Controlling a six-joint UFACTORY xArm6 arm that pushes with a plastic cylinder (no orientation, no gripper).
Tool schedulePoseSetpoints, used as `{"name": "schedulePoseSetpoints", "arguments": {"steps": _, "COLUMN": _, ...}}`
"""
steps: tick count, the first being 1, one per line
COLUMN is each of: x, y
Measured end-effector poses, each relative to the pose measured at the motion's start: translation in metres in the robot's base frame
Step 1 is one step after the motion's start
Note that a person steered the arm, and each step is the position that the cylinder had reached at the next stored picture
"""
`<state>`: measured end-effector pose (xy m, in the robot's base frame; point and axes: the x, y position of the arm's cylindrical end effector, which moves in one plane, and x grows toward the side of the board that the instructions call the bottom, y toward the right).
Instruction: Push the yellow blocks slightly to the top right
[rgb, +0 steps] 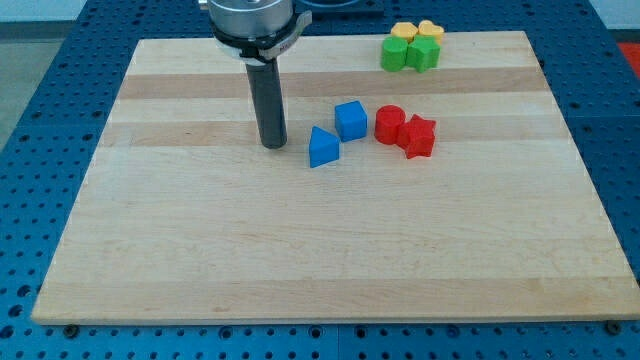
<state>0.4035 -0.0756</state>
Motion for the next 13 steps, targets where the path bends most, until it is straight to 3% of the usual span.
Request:
{"name": "schedulePoseSetpoints", "arguments": {"steps": 4, "x": -0.005, "y": 0.07}}
{"name": "schedulePoseSetpoints", "arguments": {"steps": 6, "x": -0.16, "y": 0.06}}
{"name": "schedulePoseSetpoints", "arguments": {"steps": 7, "x": -0.211, "y": 0.06}}
{"name": "schedulePoseSetpoints", "arguments": {"steps": 9, "x": -0.211, "y": 0.061}}
{"name": "schedulePoseSetpoints", "arguments": {"steps": 13, "x": -0.211, "y": 0.143}}
